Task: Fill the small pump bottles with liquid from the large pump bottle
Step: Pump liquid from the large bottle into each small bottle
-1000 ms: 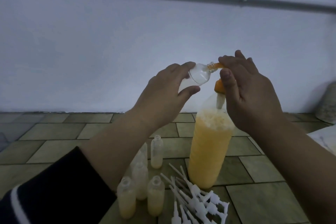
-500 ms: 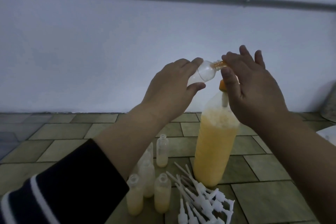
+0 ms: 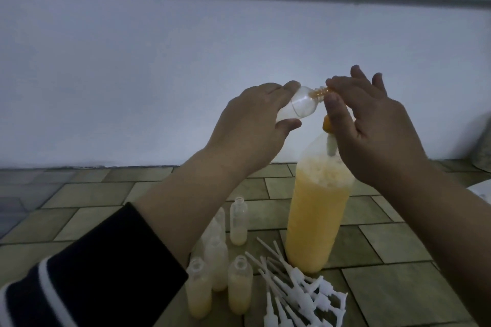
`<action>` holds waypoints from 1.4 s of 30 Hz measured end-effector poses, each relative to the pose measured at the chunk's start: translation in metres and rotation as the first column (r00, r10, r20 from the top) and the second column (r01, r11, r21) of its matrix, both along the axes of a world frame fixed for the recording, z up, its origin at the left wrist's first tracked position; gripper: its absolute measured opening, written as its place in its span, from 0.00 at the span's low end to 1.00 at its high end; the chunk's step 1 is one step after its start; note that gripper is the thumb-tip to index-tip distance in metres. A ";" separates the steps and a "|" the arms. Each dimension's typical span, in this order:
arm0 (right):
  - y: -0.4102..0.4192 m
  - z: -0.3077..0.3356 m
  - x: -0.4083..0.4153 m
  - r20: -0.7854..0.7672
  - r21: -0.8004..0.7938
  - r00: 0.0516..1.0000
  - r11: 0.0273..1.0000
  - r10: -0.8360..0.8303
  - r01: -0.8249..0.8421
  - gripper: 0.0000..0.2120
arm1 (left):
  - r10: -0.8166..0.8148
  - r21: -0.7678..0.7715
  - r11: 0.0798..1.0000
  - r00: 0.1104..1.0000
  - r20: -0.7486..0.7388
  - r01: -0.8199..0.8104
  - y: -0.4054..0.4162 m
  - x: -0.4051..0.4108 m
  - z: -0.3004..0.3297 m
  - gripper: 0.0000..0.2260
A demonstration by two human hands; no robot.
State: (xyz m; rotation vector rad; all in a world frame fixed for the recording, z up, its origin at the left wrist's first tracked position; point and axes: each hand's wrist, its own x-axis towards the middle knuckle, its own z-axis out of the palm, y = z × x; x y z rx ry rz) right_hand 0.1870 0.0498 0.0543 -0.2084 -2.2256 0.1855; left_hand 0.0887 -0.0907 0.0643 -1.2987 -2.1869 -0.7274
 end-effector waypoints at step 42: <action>-0.010 -0.024 -0.010 -0.199 -0.091 0.979 0.995 -0.045 0.027 0.26 | 0.029 -0.035 0.999 0.999 -0.031 -0.030 -0.001 0.013 -0.009 0.24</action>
